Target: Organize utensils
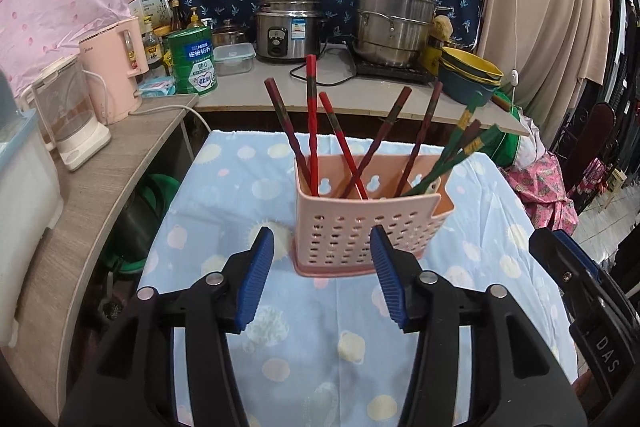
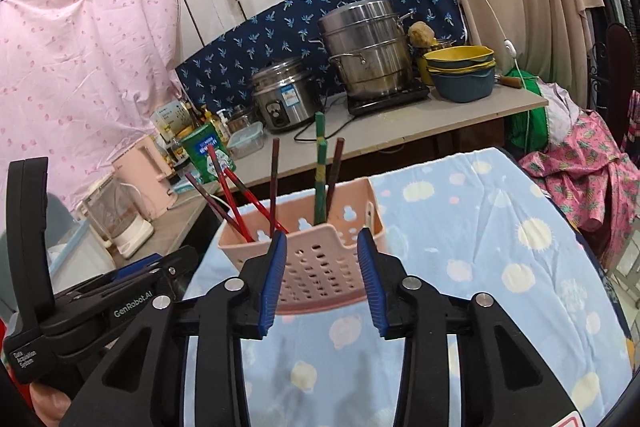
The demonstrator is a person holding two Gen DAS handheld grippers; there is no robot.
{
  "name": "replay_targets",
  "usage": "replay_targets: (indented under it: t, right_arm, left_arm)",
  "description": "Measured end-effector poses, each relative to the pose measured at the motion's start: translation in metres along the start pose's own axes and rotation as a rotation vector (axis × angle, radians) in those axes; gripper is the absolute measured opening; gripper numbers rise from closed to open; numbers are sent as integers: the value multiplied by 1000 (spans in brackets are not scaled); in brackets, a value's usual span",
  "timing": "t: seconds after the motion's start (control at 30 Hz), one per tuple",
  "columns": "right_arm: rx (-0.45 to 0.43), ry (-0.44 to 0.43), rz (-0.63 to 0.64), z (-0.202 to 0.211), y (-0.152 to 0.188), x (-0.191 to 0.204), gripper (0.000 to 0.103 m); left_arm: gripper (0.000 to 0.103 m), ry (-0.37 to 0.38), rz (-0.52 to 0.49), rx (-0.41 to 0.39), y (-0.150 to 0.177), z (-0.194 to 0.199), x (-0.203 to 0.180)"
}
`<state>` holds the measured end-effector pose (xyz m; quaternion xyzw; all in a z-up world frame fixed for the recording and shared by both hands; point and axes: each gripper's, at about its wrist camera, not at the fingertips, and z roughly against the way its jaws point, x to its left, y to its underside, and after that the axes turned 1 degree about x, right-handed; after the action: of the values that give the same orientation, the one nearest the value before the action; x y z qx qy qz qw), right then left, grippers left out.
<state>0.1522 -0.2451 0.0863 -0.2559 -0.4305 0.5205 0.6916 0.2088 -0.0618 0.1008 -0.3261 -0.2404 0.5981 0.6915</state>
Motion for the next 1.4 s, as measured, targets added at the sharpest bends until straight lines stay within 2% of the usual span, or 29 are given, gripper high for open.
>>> replay_targets:
  t: [0.33,0.73,0.9,1.03,1.2,1.27,1.4]
  right_arm:
    - [57,49,48,11,24,-3,39]
    - [90,88,143,16,45,14,40]
    - [97,105,163,16,49,16,50]
    - [113,118,166,15,54,14,58]
    - [127,99,152,13,59,10,60]
    - [129,99,149,12,61,7,60]
    - [133,107,141,11,63,4,67]
  left_arm:
    - [48,-1,2,40,26,3,-2]
    - [48,-2,7,75,49,5,-5]
    - [66,-24,7,68,54,6,-5]
    - [71,-31,4,76,57,4,-5]
    - [85,-57,2,73,61,3,-6]
    - [87,-63,2,71,62,3,-5]
    - [91,-76,2,72,65,1,-4]
